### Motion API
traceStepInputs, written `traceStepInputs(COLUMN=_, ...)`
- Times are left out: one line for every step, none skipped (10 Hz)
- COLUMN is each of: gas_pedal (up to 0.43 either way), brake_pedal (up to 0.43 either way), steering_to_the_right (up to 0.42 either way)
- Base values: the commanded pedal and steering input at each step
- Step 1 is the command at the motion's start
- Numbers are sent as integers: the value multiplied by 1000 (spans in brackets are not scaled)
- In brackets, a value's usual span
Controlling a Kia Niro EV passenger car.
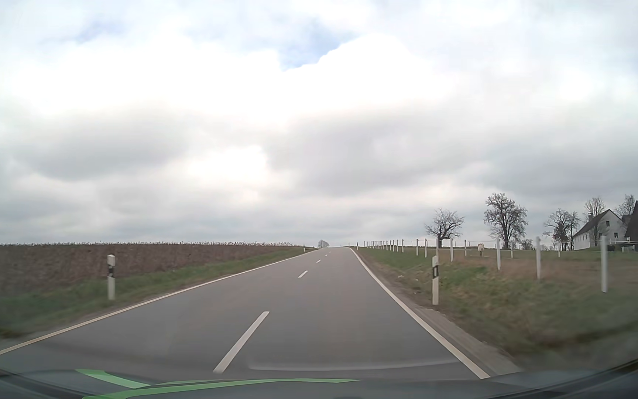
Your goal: Follow the waypoints while adhering to traffic rules and regulations
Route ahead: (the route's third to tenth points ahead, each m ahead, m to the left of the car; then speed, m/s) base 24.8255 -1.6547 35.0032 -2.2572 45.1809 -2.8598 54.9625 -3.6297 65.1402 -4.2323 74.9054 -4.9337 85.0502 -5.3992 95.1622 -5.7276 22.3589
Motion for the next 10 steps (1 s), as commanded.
traceStepInputs(gas_pedal=339, brake_pedal=0, steering_to_the_right=19)
traceStepInputs(gas_pedal=339, brake_pedal=0, steering_to_the_right=18)
traceStepInputs(gas_pedal=339, brake_pedal=0, steering_to_the_right=17)
traceStepInputs(gas_pedal=339, brake_pedal=0, steering_to_the_right=14)
traceStepInputs(gas_pedal=339, brake_pedal=0, steering_to_the_right=13)
traceStepInputs(gas_pedal=339, brake_pedal=0, steering_to_the_right=12)
traceStepInputs(gas_pedal=350, brake_pedal=0, steering_to_the_right=11)
traceStepInputs(gas_pedal=350, brake_pedal=0, steering_to_the_right=10)
traceStepInputs(gas_pedal=350, brake_pedal=0, steering_to_the_right=10)
traceStepInputs(gas_pedal=350, brake_pedal=0, steering_to_the_right=9)
